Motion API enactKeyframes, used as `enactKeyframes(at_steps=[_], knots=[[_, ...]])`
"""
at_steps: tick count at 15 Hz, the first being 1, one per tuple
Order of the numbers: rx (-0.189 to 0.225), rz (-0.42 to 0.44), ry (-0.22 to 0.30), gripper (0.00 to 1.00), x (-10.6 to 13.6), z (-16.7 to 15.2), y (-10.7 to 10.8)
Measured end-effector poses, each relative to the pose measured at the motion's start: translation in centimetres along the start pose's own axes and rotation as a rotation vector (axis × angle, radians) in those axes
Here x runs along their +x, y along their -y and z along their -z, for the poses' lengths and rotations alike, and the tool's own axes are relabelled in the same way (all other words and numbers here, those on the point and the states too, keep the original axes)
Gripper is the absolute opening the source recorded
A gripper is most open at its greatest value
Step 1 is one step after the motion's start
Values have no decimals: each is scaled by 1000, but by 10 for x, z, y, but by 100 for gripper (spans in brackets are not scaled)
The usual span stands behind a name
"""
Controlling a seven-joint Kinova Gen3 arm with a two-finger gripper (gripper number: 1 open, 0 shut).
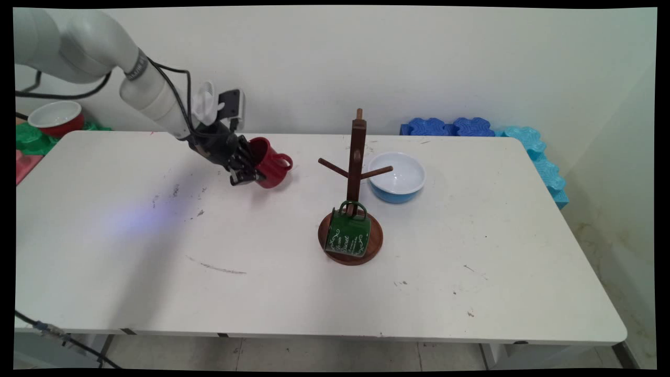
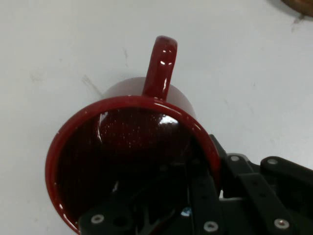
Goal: Place the picked object on the table
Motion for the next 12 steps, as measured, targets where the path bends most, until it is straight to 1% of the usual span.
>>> enactKeyframes(at_steps=[6,12], knots=[[-2,-13,32,0,-1,-23,3],[-1,-22,47,0,-3,-33,5]])
